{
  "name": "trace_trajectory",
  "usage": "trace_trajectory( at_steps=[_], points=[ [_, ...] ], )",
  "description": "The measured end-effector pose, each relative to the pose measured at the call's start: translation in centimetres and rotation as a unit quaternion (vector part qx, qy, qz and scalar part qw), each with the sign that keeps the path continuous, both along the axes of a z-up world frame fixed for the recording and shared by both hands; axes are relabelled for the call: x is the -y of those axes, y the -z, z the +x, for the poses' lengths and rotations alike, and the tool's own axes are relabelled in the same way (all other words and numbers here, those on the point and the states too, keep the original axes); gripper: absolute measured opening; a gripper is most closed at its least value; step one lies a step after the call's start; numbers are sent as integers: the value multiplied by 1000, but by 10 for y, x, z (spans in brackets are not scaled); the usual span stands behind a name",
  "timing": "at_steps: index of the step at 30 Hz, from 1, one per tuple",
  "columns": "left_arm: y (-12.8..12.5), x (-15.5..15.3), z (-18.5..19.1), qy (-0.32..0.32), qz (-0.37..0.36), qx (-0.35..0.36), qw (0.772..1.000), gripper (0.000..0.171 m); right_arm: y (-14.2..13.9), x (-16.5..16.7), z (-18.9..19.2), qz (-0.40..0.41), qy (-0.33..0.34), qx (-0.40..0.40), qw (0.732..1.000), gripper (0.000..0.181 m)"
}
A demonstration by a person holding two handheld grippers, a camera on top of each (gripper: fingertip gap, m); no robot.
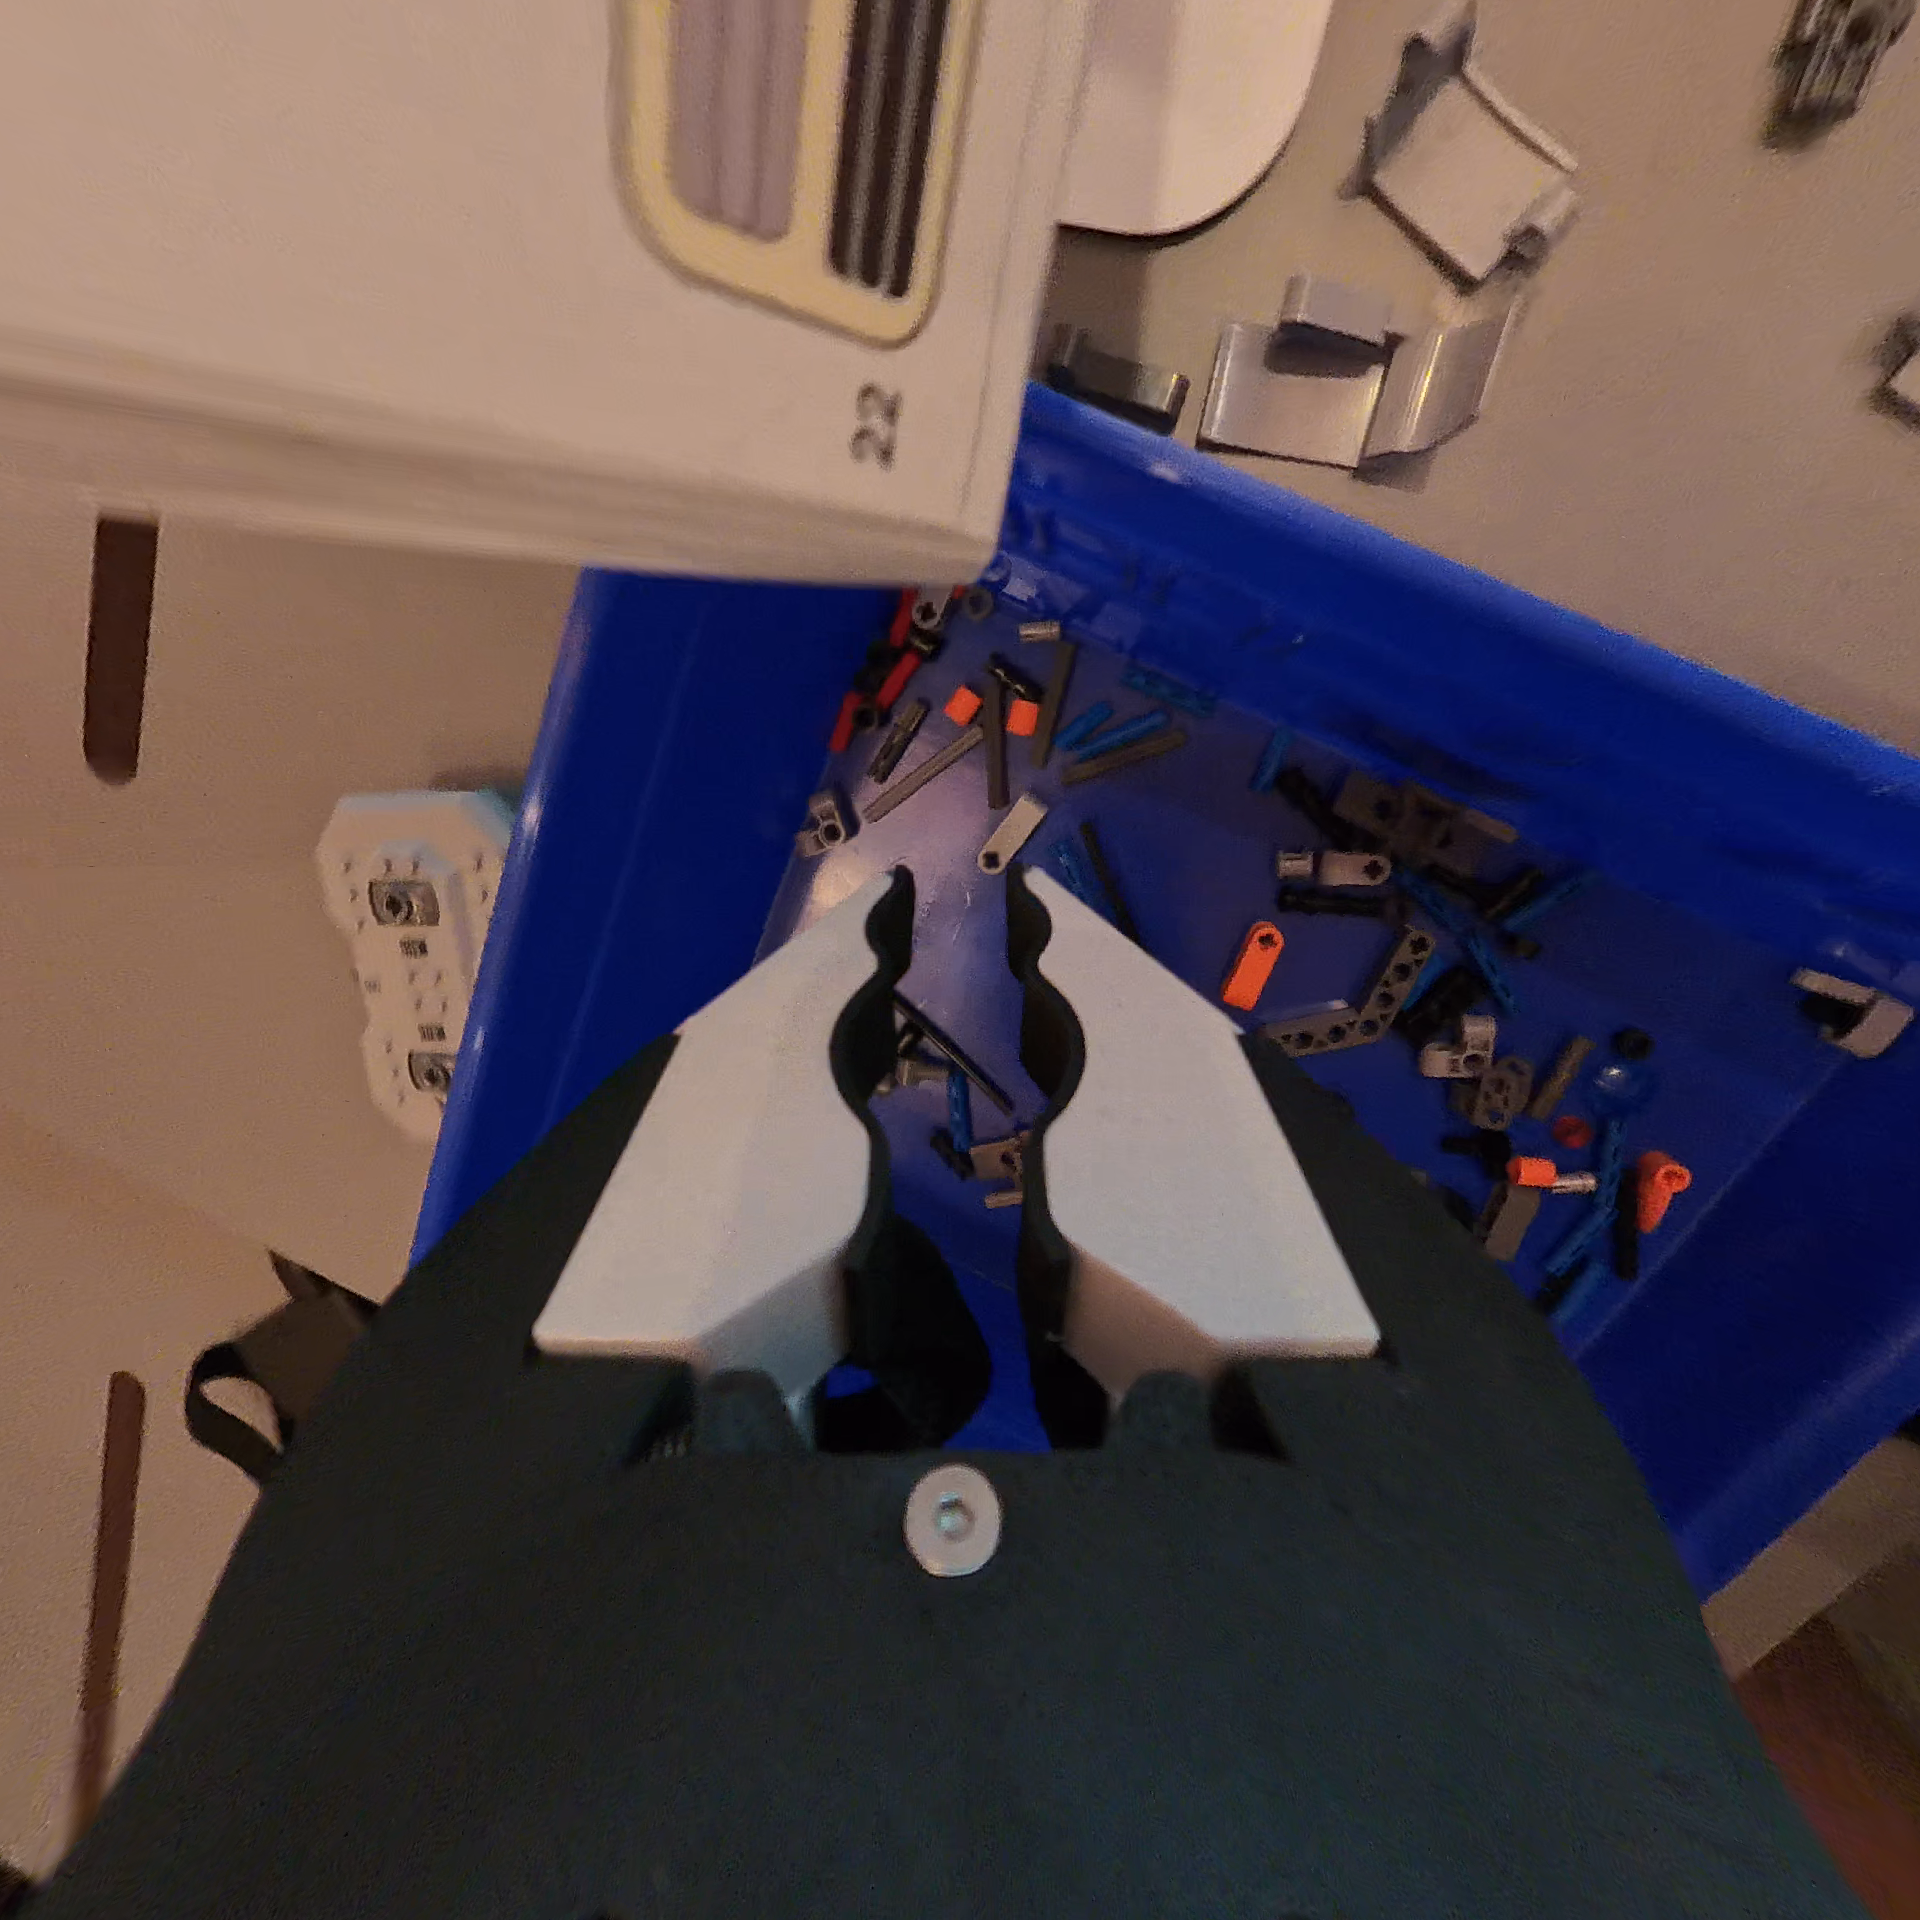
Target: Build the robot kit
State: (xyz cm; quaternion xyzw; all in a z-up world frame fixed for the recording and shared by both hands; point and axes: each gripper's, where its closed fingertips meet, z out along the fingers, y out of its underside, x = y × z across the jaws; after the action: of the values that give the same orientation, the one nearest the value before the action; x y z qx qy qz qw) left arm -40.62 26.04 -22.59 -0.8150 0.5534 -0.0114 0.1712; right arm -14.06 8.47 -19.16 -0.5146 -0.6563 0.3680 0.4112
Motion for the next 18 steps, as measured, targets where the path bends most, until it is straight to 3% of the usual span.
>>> trace_trajectory(
  at_steps=[8,13,18],
  points=[
    [15,28,-40,49,-69,-125,989,29,9,5,1,3,-13,14,1000,9],
    [27,3,-76,40,3,-172,984,22,17,3,-1,0,-15,26,1000,9],
    [43,-12,-70,53,20,-173,983,19,21,6,-3,3,-20,32,999,9]
  ],
)
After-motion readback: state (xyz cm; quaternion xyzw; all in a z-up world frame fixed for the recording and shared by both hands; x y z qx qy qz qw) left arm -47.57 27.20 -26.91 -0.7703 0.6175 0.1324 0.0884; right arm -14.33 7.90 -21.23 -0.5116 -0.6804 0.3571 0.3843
